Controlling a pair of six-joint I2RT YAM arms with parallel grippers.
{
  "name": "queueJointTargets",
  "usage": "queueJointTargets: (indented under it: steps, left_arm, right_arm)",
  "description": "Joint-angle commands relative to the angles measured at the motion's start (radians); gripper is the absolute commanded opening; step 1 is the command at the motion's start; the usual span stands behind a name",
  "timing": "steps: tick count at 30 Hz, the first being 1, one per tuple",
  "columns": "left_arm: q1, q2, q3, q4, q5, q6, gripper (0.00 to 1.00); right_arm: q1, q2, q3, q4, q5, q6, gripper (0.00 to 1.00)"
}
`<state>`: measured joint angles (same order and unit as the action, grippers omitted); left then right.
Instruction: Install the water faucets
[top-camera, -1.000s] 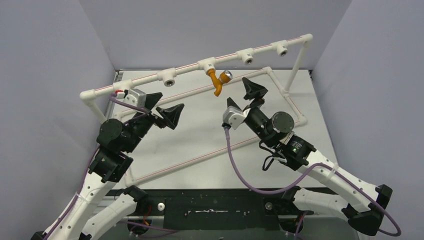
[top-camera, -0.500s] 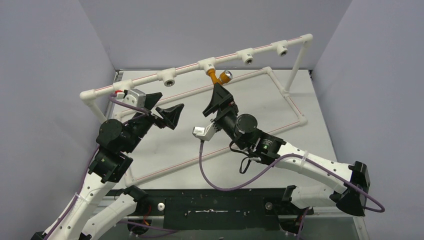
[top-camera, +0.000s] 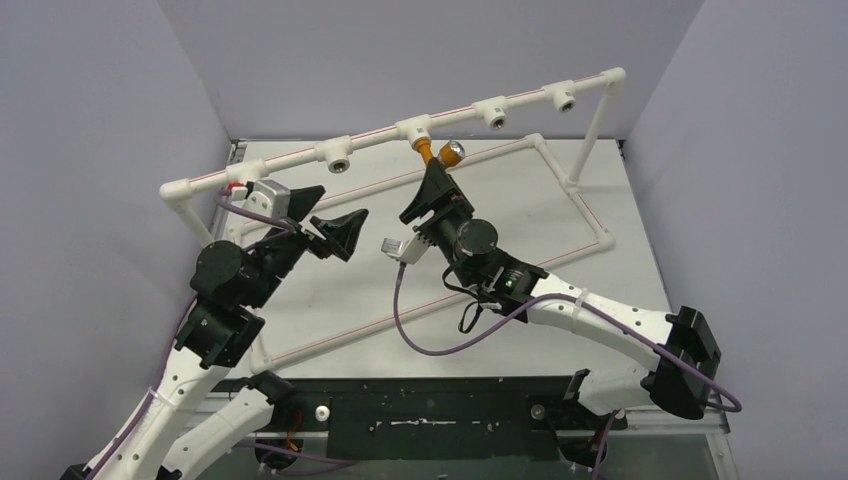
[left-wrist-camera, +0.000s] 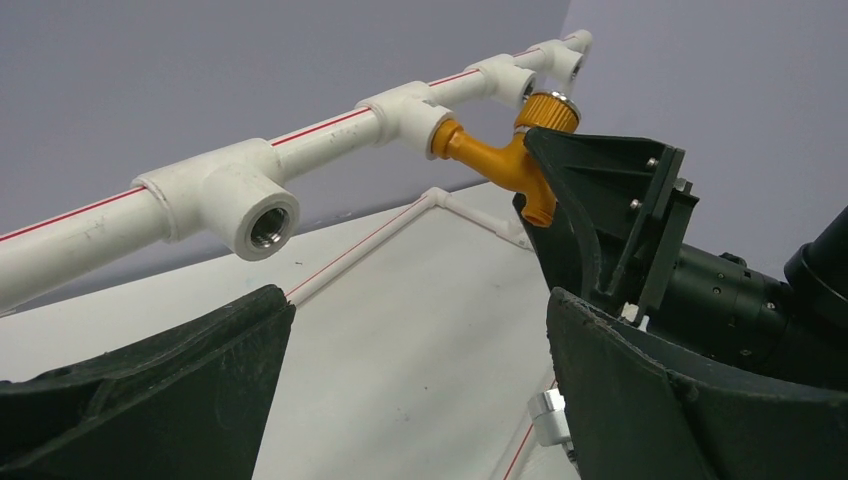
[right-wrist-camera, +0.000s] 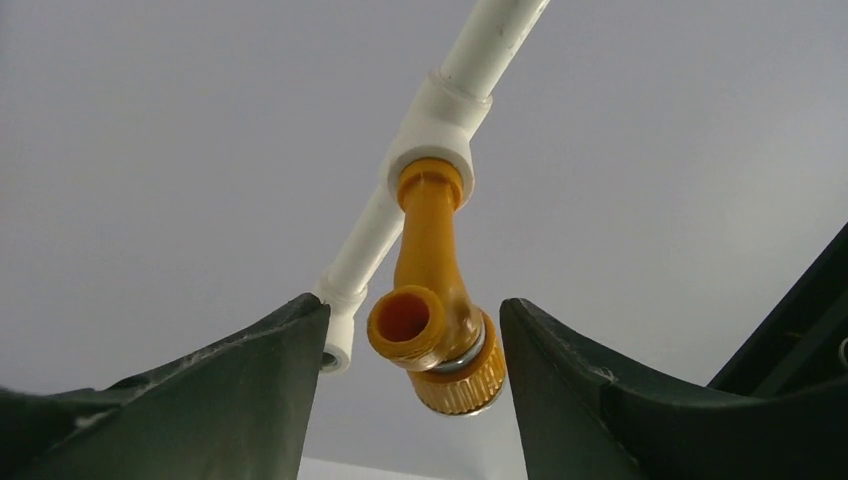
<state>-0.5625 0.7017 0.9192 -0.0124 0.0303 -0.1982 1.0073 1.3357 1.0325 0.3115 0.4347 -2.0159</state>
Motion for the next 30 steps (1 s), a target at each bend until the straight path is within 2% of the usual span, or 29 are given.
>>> queueJointTargets:
  steps: [1,3,5,13,21,25,26,30]
  left_arm:
    - [-0.008,-0.013,0.039,0.024,-0.007,0.011,0.97]
    - [-0.008,-0.013,0.038,0.024,-0.005,0.01,0.97]
    - [-0.008,-0.012,0.039,0.023,-0.004,0.011,0.97]
    - [-0.01,-0.013,0.039,0.023,-0.01,0.013,0.97]
    - [-0.01,-0.013,0.039,0.023,-0.009,0.013,0.97]
    - [-0.01,-0.007,0.039,0.023,-0.009,0.013,0.97]
    - [-0.01,-0.006,0.039,0.023,-0.009,0.013,0.97]
    - [-0.009,-0.004,0.037,0.022,-0.011,0.014,0.97]
  right_arm:
    - [-0.018,0.012,0.051,0.096,0.045,0.021,0.53]
    - [-0.02,0.021,0.055,0.106,0.057,0.051,0.3]
    - [-0.014,0.022,0.052,0.125,0.045,0.095,0.0]
    - [0.001,0.021,0.104,0.097,-0.024,0.507,0.0]
    - [0.007,0.0,0.041,0.134,-0.022,0.612,0.0]
    - [0.011,-0.015,0.002,0.176,-0.034,0.612,0.0]
    - [0.012,-0.019,-0.004,0.176,-0.036,0.617,0.04]
    - [0.016,-0.052,-0.043,0.179,-0.056,0.629,0.4]
